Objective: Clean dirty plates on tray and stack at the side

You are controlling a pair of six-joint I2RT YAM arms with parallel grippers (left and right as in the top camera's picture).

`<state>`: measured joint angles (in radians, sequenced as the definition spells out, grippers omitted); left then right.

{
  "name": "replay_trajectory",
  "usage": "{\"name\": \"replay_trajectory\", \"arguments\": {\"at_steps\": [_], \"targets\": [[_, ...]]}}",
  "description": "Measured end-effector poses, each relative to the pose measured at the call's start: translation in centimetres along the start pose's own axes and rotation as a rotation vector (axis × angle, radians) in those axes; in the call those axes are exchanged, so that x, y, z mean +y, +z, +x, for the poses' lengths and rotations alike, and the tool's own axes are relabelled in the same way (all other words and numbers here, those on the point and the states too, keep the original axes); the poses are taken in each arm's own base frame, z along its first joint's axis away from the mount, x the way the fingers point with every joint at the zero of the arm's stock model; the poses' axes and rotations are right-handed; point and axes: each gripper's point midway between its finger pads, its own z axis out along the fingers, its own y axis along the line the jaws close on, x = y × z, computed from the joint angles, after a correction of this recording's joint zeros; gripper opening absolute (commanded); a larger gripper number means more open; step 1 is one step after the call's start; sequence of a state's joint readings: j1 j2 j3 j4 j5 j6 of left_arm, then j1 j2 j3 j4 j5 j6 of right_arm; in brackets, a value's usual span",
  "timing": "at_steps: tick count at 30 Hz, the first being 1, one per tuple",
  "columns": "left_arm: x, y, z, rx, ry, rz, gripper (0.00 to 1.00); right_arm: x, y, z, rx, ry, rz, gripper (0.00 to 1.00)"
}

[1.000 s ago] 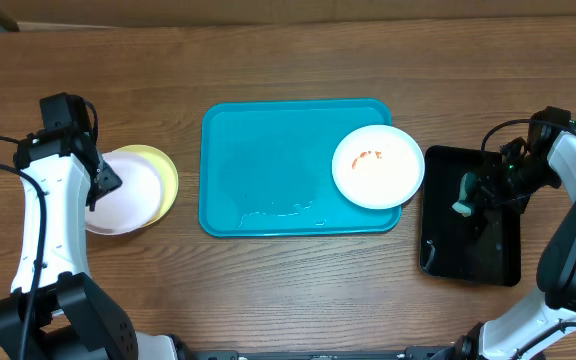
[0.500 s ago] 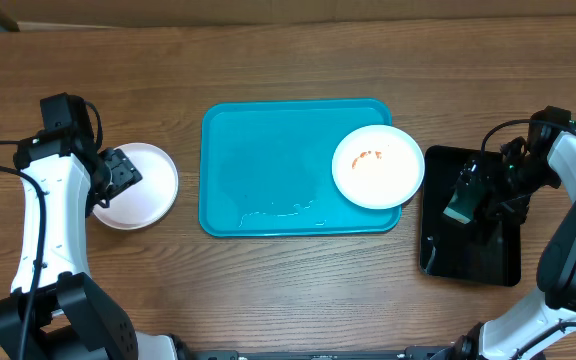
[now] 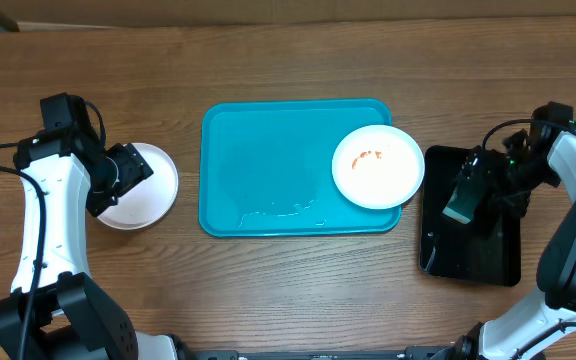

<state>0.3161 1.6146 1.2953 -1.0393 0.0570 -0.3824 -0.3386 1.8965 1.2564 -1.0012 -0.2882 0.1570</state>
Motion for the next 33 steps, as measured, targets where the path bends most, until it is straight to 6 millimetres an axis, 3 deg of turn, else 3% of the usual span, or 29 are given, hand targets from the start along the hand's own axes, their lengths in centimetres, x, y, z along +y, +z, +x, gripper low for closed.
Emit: {"name": "replay_trajectory", "arguments": {"at_steps": [8,13,33], "targets": [[-0.1,0.0,0.2,0.011,0.000,0.008,0.79,0.9,-0.3,-3.6,-0.147,-0.048,-0.034,1.00],[-0.3,0.0,-0.1,-0.004,0.000,0.014,0.79,1.2,-0.5,-4.7,-0.189,-0.062,-0.044,1.00],[-0.6,0.0,-0.9,-0.033,0.002,0.029,0.78,1.3,-0.5,-4.8,-0.193,-0.064,-0.045,1.00]]}}
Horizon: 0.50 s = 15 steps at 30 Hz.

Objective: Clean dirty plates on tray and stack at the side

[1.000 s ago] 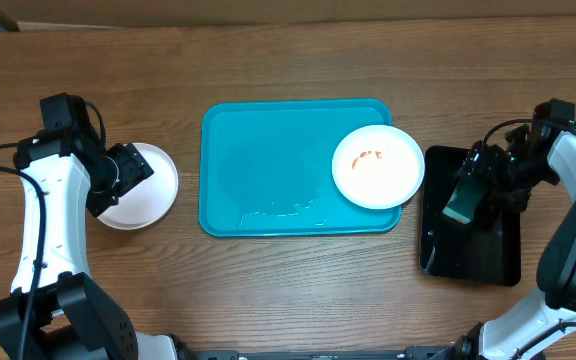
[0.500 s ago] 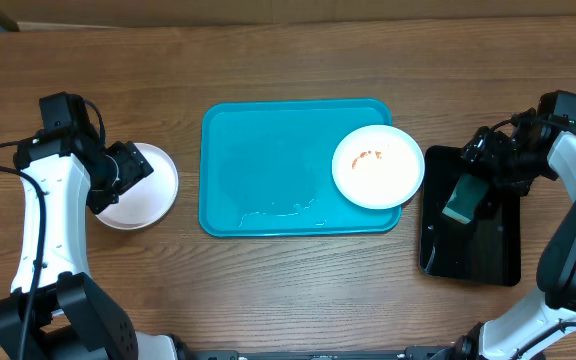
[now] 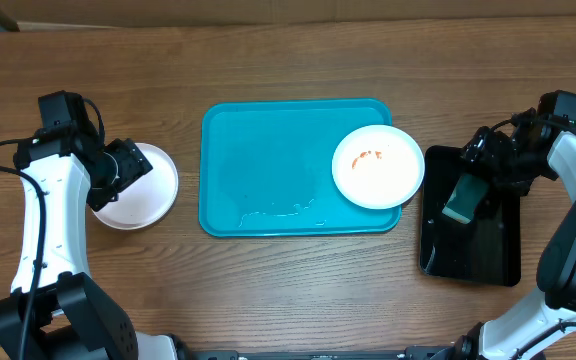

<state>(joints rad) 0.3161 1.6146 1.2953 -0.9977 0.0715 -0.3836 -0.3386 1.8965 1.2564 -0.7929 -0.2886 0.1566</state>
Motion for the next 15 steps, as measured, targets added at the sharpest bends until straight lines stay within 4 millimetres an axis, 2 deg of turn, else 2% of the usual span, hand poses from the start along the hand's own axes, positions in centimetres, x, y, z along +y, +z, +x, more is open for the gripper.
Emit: {"name": "replay_trajectory", "arguments": {"at_steps": [15], "targets": [[0.01,0.00,0.02,0.001,0.000,0.000,0.79,0.00,0.00,0.00,0.000,0.000,0.000,1.00]]}}
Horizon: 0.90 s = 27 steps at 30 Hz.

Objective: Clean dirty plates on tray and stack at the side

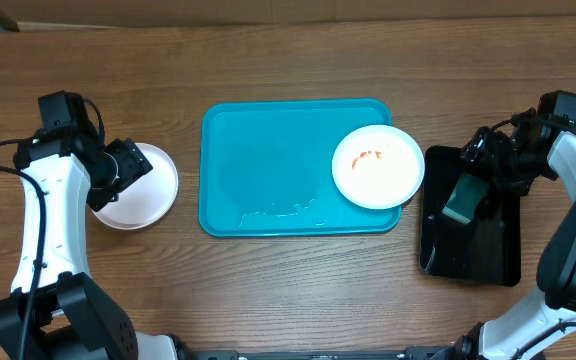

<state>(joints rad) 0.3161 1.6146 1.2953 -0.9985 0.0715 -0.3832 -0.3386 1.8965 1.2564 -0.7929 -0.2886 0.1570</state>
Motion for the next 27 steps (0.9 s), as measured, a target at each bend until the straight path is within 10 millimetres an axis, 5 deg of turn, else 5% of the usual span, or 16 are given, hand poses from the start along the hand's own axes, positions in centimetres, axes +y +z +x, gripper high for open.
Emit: {"name": "replay_trajectory", "arguments": {"at_steps": [27], "targets": [[0.14,0.00,0.35,0.014,0.000,-0.006,0.80,0.14,-0.01,-0.59,-0.024,-0.008,-0.005,1.00]]}}
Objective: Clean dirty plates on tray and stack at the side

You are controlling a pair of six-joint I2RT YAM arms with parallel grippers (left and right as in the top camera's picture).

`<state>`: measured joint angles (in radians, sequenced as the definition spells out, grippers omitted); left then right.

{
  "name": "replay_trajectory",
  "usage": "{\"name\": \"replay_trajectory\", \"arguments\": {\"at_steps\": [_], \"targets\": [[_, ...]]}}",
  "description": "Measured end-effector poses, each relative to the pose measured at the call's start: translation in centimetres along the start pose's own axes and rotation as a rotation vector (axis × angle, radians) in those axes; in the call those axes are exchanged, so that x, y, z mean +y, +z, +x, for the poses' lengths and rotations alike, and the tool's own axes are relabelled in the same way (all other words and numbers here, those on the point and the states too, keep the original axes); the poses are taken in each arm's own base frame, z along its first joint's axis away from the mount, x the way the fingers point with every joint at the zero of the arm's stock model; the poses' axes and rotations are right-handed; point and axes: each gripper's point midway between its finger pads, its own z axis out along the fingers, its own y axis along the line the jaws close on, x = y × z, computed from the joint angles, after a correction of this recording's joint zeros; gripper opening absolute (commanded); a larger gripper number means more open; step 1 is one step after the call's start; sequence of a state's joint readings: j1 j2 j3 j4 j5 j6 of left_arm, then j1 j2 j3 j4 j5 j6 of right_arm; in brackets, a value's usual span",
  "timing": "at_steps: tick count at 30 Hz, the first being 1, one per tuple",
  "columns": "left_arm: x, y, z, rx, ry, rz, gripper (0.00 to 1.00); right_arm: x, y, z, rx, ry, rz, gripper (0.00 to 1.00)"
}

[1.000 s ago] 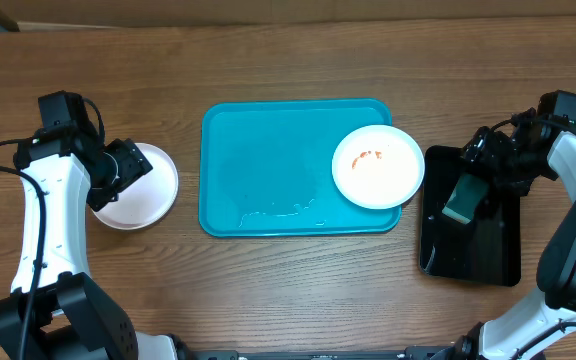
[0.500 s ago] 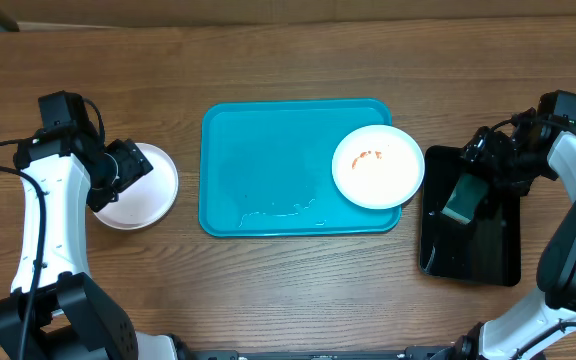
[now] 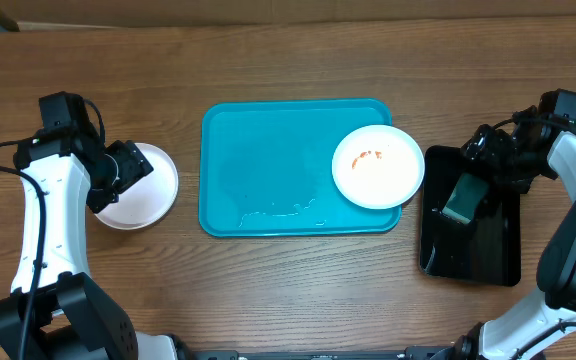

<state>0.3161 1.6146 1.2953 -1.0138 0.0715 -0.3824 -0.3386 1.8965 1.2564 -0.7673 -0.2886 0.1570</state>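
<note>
A teal tray [image 3: 268,170] lies in the middle of the table. On its right end sits a white plate [image 3: 378,170] with orange smears. A second white plate [image 3: 148,195], with no marks showing, rests on the table left of the tray. My left gripper [image 3: 120,175] is at that plate's left edge, and its fingers are too small to read. My right gripper [image 3: 476,172] is over the black tray [image 3: 468,250] on the right, shut on the top of a green sponge [image 3: 460,200].
The black tray stands close to the teal tray's right edge. Both arm bases rise from the table's front corners. Bare wood runs along the back and front of the teal tray.
At first my right gripper was lower over the black tray with the sponge, and my left gripper was at the left plate's edge. By 1.4 s ago the right wrist had drawn back towards the far side and the left gripper had shifted slightly. Both have held still since.
</note>
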Motion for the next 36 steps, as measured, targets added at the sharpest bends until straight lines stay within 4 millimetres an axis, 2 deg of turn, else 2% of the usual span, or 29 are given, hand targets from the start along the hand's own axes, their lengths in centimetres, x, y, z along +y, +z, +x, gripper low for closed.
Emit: {"name": "replay_trajectory", "arguments": {"at_steps": [4,11,15,17,20,23,26,29,33,36], "targets": [[0.0,0.0,0.0,0.000,0.000,0.000,0.80,0.1,0.0,-0.3,-0.012,-0.004,-0.004,1.00],[0.0,0.0,0.1,0.002,0.000,-0.001,0.80,0.4,-0.1,0.5,0.023,0.006,-0.020,1.00],[0.0,0.0,0.0,0.002,0.000,-0.001,0.80,0.8,-1.3,0.3,0.036,0.010,-0.014,1.00],[0.0,0.0,0.0,-0.001,0.000,0.001,0.80,1.2,-2.8,-0.2,0.016,0.004,-0.011,1.00],[0.0,0.0,-0.1,-0.004,0.000,0.002,0.80,2.1,-6.2,-0.7,-0.049,-0.017,-0.004,1.00],[0.0,0.0,-0.1,-0.005,0.000,0.002,0.80,2.8,-10.2,0.0,-0.112,-0.019,0.029,1.00],[0.0,0.0,-0.1,-0.005,0.000,0.002,0.80,3.3,-12.5,1.1,-0.147,-0.011,0.088,1.00],[0.0,0.0,-0.1,-0.004,0.000,0.002,0.80,3.6,-12.5,2.0,-0.146,0.004,0.154,1.00],[0.0,0.0,-0.1,-0.005,0.000,0.002,0.80,4.7,-10.7,2.6,-0.147,-0.009,0.165,1.00],[0.0,0.0,-0.1,-0.004,0.000,0.002,0.80,4.4,-9.0,3.8,-0.119,0.004,0.173,0.91]]}}
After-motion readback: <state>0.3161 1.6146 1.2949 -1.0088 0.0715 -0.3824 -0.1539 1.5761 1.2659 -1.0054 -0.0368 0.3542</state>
